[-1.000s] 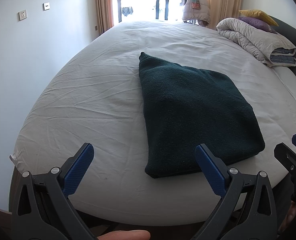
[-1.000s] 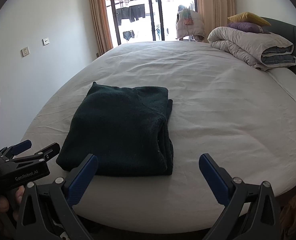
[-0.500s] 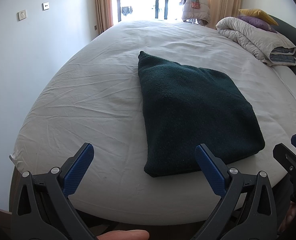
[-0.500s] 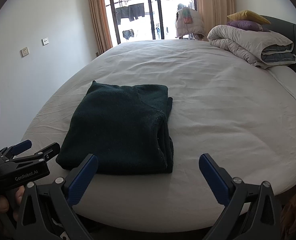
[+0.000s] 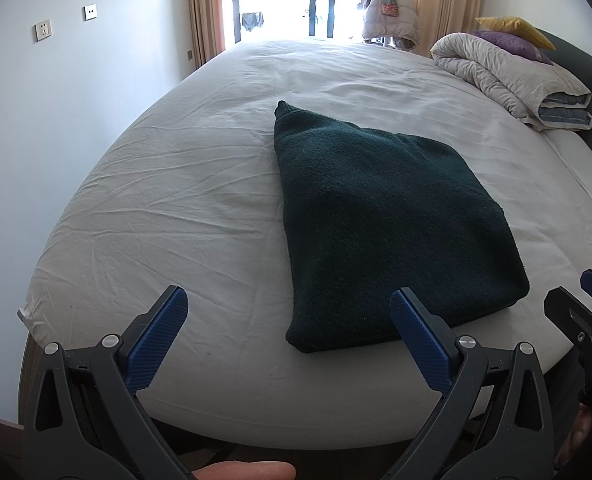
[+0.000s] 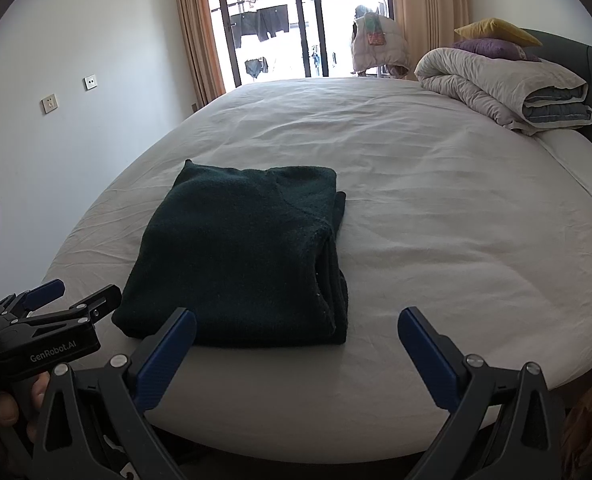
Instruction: Fold small clothes
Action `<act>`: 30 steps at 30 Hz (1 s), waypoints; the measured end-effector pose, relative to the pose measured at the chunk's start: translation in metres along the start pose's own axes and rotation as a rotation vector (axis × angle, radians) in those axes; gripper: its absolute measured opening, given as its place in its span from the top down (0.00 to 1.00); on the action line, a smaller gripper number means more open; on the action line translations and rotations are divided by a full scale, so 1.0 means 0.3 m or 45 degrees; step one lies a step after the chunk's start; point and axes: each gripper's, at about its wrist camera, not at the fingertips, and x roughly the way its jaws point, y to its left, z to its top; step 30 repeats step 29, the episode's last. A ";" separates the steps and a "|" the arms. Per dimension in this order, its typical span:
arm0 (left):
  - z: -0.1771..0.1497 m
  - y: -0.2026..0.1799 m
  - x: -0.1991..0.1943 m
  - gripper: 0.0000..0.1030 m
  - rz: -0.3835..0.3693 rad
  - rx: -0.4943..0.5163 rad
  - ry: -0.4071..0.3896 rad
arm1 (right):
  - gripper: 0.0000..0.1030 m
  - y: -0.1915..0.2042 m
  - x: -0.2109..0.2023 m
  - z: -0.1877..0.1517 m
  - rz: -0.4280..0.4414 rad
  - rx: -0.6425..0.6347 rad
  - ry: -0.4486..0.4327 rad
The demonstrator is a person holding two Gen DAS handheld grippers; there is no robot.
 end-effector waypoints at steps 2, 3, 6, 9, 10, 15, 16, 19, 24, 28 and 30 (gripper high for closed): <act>-0.002 0.000 0.000 0.00 -0.001 0.000 0.000 | 0.00 0.000 0.000 -0.001 0.000 0.001 0.002; -0.001 0.000 0.000 0.00 -0.001 0.000 -0.001 | 0.00 -0.001 0.005 -0.003 0.001 0.002 0.004; -0.001 0.000 0.000 0.00 0.000 0.001 0.000 | 0.00 -0.001 0.007 -0.007 0.001 0.001 0.005; -0.006 -0.001 0.001 0.00 0.001 0.001 -0.001 | 0.00 -0.001 0.007 -0.006 0.001 0.002 0.004; -0.006 -0.001 0.000 0.00 0.000 0.001 -0.001 | 0.00 -0.001 0.007 -0.006 0.000 0.002 0.005; -0.007 -0.001 0.002 0.00 -0.003 0.000 0.002 | 0.00 -0.002 0.010 -0.011 0.000 0.003 0.009; -0.009 -0.001 0.003 0.00 -0.003 0.000 0.004 | 0.00 -0.001 0.010 -0.013 0.001 0.003 0.009; -0.012 -0.001 0.002 0.00 -0.006 0.000 0.007 | 0.00 -0.002 0.012 -0.014 0.001 0.004 0.009; -0.013 0.000 0.008 0.00 -0.007 0.000 0.014 | 0.00 -0.004 0.020 -0.025 0.003 0.008 0.015; -0.016 0.001 0.012 0.00 0.002 0.005 0.014 | 0.00 -0.015 0.027 -0.031 0.008 0.014 0.022; -0.016 0.000 0.012 0.00 0.006 0.009 0.012 | 0.00 -0.016 0.028 -0.033 0.009 0.016 0.024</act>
